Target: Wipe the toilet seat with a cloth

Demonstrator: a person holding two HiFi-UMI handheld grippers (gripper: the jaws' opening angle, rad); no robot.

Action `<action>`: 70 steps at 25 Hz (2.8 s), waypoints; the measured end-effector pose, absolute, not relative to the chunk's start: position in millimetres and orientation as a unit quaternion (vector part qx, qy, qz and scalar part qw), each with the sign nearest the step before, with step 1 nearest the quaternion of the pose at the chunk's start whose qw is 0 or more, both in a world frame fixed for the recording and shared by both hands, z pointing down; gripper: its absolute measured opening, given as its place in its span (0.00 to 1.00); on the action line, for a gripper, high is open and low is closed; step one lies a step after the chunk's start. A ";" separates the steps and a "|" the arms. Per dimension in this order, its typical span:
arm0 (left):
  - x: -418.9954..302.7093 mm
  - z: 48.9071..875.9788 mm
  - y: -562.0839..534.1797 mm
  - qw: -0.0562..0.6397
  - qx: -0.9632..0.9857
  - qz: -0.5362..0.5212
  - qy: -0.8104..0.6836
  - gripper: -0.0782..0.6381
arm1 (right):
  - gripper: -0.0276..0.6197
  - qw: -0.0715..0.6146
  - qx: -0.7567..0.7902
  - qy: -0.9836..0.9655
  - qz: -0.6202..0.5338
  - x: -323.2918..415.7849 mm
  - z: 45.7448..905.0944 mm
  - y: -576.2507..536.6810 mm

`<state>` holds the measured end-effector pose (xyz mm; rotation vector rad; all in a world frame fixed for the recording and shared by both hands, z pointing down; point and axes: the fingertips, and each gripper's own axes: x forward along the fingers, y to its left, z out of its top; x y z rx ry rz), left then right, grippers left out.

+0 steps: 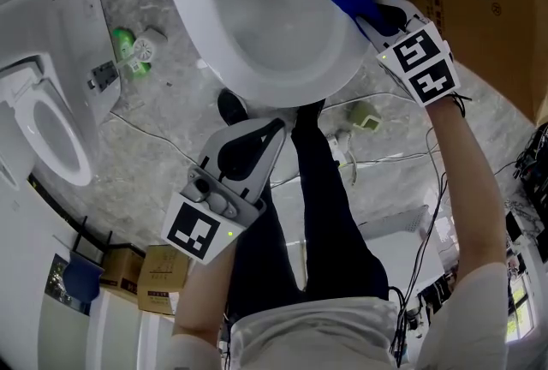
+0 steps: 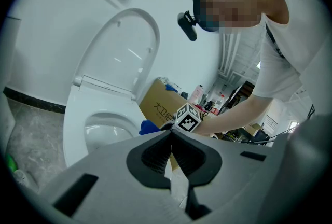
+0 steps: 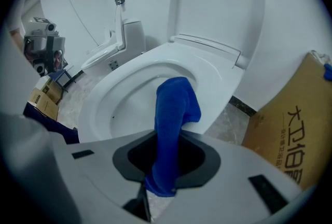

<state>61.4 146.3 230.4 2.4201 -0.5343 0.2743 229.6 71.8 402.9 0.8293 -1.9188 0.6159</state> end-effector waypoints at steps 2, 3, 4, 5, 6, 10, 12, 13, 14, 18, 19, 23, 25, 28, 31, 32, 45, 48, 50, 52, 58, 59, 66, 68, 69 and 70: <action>60.2 231.5 145.4 0.320 0.919 0.105 -0.205 0.12 | 0.16 0.464 0.337 -0.781 0.249 230.1 402.8 69.8; 59.5 232.3 145.3 0.321 0.918 0.106 -0.205 0.12 | 0.16 0.464 0.337 -0.780 0.249 230.4 403.0 68.7; 58.9 233.1 145.2 0.322 0.918 0.107 -0.205 0.12 | 0.16 0.464 0.338 -0.780 0.249 230.7 403.2 67.3; 58.5 233.8 144.8 0.322 0.918 0.108 -0.204 0.12 | 0.16 0.464 0.340 -0.779 0.249 231.2 403.5 65.6; 58.1 234.5 144.0 0.323 0.918 0.108 -0.204 0.12 | 0.16 0.464 0.343 -0.778 0.249 231.6 403.8 63.5; 57.3 234.2 140.8 0.324 0.917 0.105 -0.207 0.12 | 0.16 0.468 0.348 -0.774 0.245 233.1 404.1 56.3; 56.9 234.0 140.2 0.323 0.918 0.106 -0.207 0.12 | 0.16 0.470 0.350 -0.773 0.244 234.6 403.6 52.6; 56.7 234.1 140.0 0.323 0.918 0.106 -0.206 0.12 | 0.16 0.470 0.352 -0.772 0.244 235.4 403.5 50.5; 56.5 234.3 139.8 0.323 0.918 0.106 -0.207 0.12 | 0.16 0.469 0.354 -0.771 0.245 236.1 403.5 48.3; 56.2 235.4 138.6 0.322 0.917 0.109 -0.207 0.12 | 0.16 0.466 0.357 -0.771 0.248 238.0 403.6 41.2; 56.3 235.9 138.2 0.321 0.917 0.110 -0.207 0.12 | 0.16 0.465 0.358 -0.771 0.249 238.4 403.8 39.6; 57.0 237.8 138.5 0.322 0.918 0.109 -0.206 0.12 | 0.16 0.468 0.358 -0.771 0.242 239.6 404.4 31.9; 57.1 238.4 137.8 0.323 0.917 0.110 -0.205 0.12 | 0.16 0.468 0.360 -0.770 0.241 240.3 404.6 26.7; 56.8 239.0 135.6 0.325 0.916 0.111 -0.206 0.12 | 0.16 0.464 0.363 -0.770 0.245 242.9 404.5 20.0; 54.1 239.4 131.9 0.324 0.915 0.111 -0.212 0.12 | 0.16 0.460 0.367 -0.770 0.248 245.2 403.9 15.7; 53.0 239.2 130.7 0.324 0.915 0.111 -0.213 0.12 | 0.16 0.458 0.368 -0.770 0.249 245.9 403.8 14.3; 47.5 240.2 123.5 0.324 0.915 0.107 -0.216 0.12 | 0.17 0.445 0.386 -0.763 0.267 251.9 406.7 -6.3; 46.4 241.2 124.2 0.325 0.915 0.107 -0.216 0.12 | 0.17 0.431 0.396 -0.761 0.279 253.3 406.9 -12.1; 45.1 241.9 124.4 0.326 0.914 0.107 -0.216 0.12 | 0.17 0.426 0.401 -0.759 0.286 254.0 407.4 -14.5; 42.9 242.2 123.4 0.325 0.914 0.108 -0.216 0.12 | 0.17 0.427 0.404 -0.757 0.286 253.9 407.5 -16.7; 34.8 240.9 115.0 0.320 0.914 0.108 -0.223 0.12 | 0.17 0.431 0.413 -0.750 0.286 254.6 407.4 -25.3; 33.9 241.1 114.3 0.320 0.915 0.108 -0.223 0.12 | 0.17 0.430 0.415 -0.749 0.286 254.9 407.7 -27.4; 30.9 241.2 113.5 0.322 0.914 0.106 -0.225 0.12 | 0.17 0.432 0.421 -0.744 0.288 256.4 407.8 -41.2; 30.0 241.1 112.7 0.323 0.913 0.104 -0.226 0.12 | 0.17 0.432 0.421 -0.743 0.288 256.4 408.3 -44.7; 29.4 241.2 112.1 0.323 0.913 0.103 -0.226 0.12 | 0.17 0.432 0.422 -0.743 0.288 256.4 408.5 -46.9; 28.5 241.5 111.4 0.323 0.913 0.103 -0.228 0.12 | 0.17 0.432 0.424 -0.742 0.289 256.4 408.6 -49.3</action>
